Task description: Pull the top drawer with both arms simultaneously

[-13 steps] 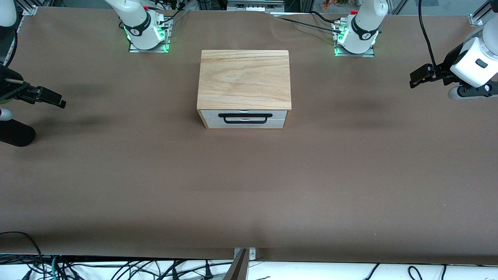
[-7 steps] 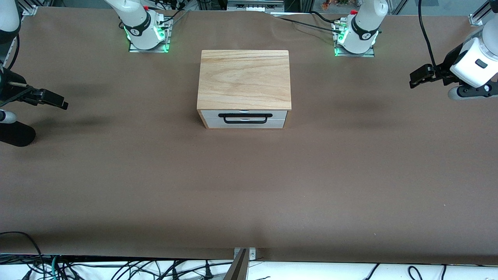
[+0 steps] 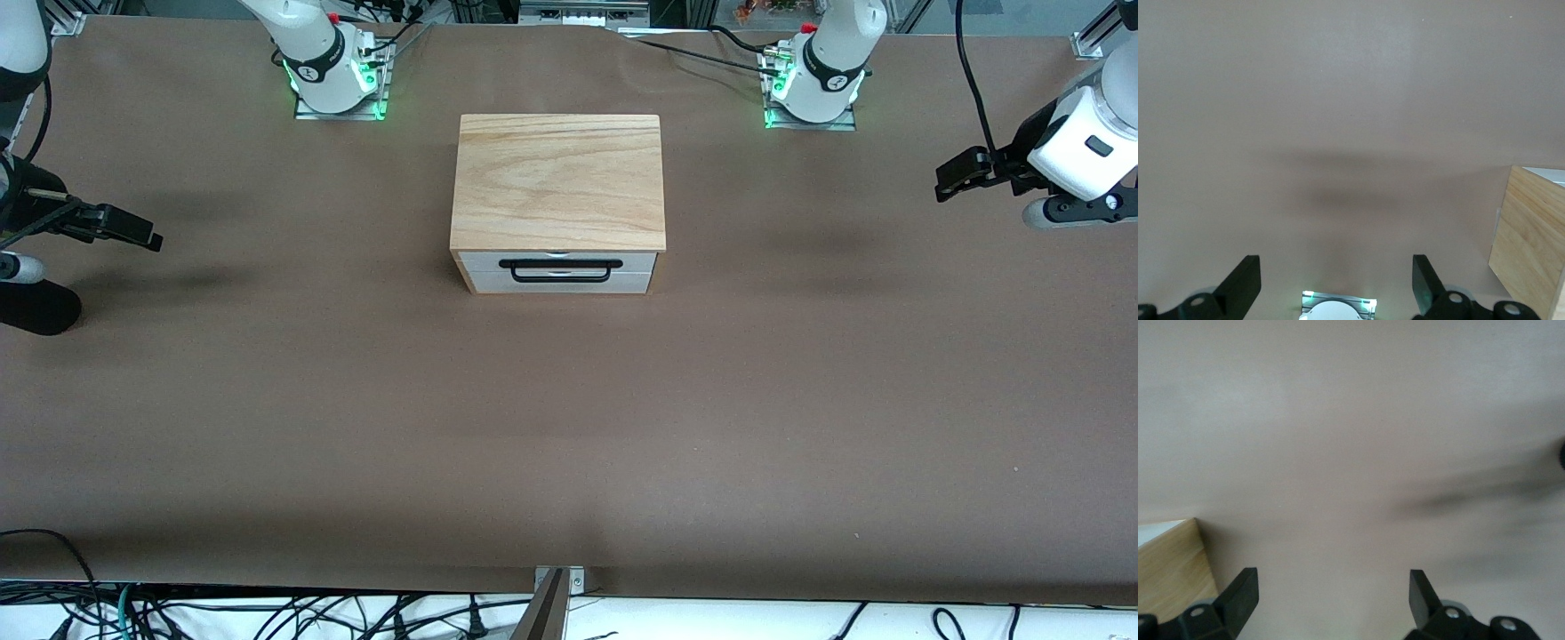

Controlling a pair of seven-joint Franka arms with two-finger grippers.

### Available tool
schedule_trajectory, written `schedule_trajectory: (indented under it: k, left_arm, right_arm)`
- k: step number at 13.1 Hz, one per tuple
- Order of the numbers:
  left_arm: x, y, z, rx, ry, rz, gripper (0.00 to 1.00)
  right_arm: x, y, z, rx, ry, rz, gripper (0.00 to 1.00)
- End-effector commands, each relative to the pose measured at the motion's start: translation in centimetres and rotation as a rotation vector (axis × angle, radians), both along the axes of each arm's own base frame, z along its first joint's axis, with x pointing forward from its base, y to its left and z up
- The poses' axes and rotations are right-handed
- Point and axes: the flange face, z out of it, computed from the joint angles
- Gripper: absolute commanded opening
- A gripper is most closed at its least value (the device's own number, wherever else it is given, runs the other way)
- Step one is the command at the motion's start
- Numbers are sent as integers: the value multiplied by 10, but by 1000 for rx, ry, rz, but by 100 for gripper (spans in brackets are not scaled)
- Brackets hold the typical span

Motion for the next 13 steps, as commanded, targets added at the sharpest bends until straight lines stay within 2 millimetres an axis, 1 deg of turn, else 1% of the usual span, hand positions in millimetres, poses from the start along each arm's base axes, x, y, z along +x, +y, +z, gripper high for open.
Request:
schedule_trajectory:
  k: [1,2,3,4,5,6,7,8,9,10,12,13]
  left_arm:
    - [-1,1,-2,-37,-5,-12,100]
    - [-1,1,-2,-36,-5,-10,100]
    - [0,0,-2,-38,-4,-10,100]
    - [0,0,-5,-38,1,-11,100]
    - [2,0,-11,-40,12,-11,100]
    - [6,-2,-16,-61,6,-9,100]
    - [9,-4,-26,-79,1,-4,100]
    - [12,-6,-39,-101,-12,1,100]
    - [14,-11,-52,-141,-19,11,100]
    - [17,-14,-69,-186,-16,31,100]
    - [23,-19,-98,-277,-8,65,100]
    - [29,-24,-112,-317,4,81,100]
  right_arm:
    - [2,4,-2,26,13,-2,100]
    - [4,7,-6,53,18,-7,100]
    - [7,17,-10,144,18,-22,100]
    - [12,25,-19,247,30,-43,100]
    - [18,38,-30,327,48,-51,100]
    - [19,66,-32,378,56,-25,100]
    - [20,86,-34,401,61,-7,100]
    - [22,101,-46,406,89,15,100]
    - [25,116,-63,446,114,47,100]
    - [24,136,-71,532,128,95,100]
    - [21,166,-103,606,154,226,100]
    - [24,175,-123,650,168,259,100]
